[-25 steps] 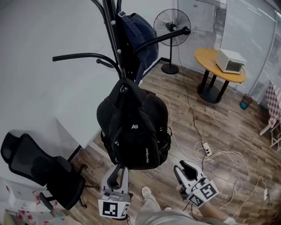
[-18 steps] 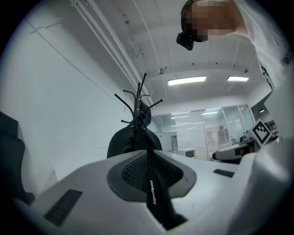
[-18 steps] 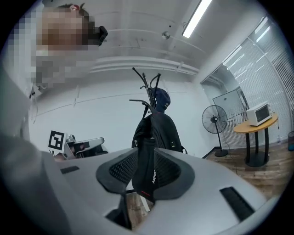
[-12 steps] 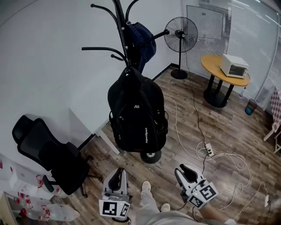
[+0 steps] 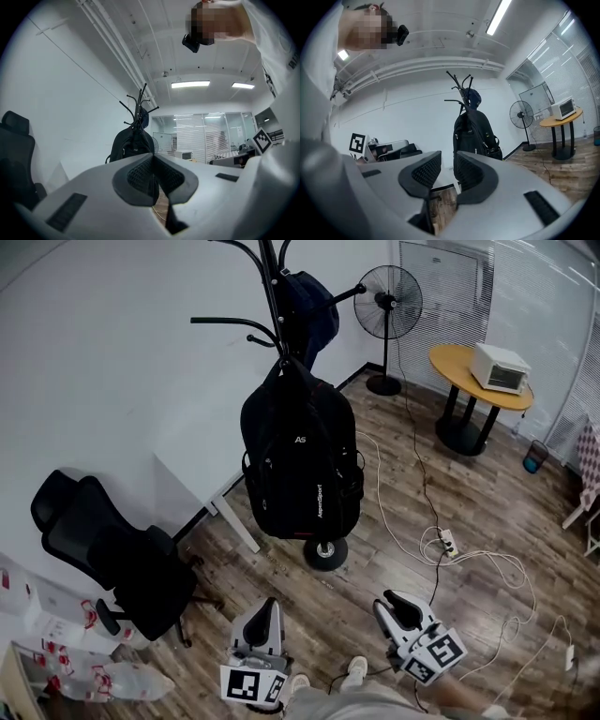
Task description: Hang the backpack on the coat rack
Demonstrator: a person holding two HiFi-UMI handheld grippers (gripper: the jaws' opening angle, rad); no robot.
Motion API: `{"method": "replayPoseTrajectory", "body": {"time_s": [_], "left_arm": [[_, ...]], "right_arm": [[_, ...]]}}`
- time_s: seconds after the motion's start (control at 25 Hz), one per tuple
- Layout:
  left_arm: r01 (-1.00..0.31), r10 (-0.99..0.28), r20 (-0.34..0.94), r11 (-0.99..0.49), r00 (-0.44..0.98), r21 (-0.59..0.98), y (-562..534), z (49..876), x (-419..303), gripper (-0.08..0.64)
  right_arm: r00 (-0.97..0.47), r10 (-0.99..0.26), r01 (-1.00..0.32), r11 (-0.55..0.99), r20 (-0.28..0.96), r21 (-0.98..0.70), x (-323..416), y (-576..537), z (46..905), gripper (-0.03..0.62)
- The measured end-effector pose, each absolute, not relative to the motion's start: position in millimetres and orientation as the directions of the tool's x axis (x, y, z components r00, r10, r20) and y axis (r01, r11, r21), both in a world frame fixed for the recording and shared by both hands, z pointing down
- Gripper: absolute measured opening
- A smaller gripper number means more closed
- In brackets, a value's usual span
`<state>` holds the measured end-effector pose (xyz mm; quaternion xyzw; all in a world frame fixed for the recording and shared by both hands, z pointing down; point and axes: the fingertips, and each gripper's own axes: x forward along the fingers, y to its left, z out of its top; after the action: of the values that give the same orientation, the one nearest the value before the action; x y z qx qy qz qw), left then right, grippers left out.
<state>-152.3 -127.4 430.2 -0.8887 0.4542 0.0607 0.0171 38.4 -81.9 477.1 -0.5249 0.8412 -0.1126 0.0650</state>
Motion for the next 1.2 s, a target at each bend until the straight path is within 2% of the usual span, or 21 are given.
{"method": "replayPoseTrajectory", "body": {"time_s": [0.68, 1.2], "left_arm": [[-0.652, -0.656, -0.162, -0.754, 0.737, 0.084, -22, 441, -287, 0.009], [-0.583, -0.597, -0.224, -0.802, 0.77, 0.131, 32, 436, -331, 0.009]], "right_arm": [[-0.315, -0.949, -0.928, 0.303, 0.022, -0.217, -130, 27, 470, 0.107], [-0.219, -0.975, -0.954, 0.206, 0.037, -0.218, -169, 89, 462, 0.072]]}}
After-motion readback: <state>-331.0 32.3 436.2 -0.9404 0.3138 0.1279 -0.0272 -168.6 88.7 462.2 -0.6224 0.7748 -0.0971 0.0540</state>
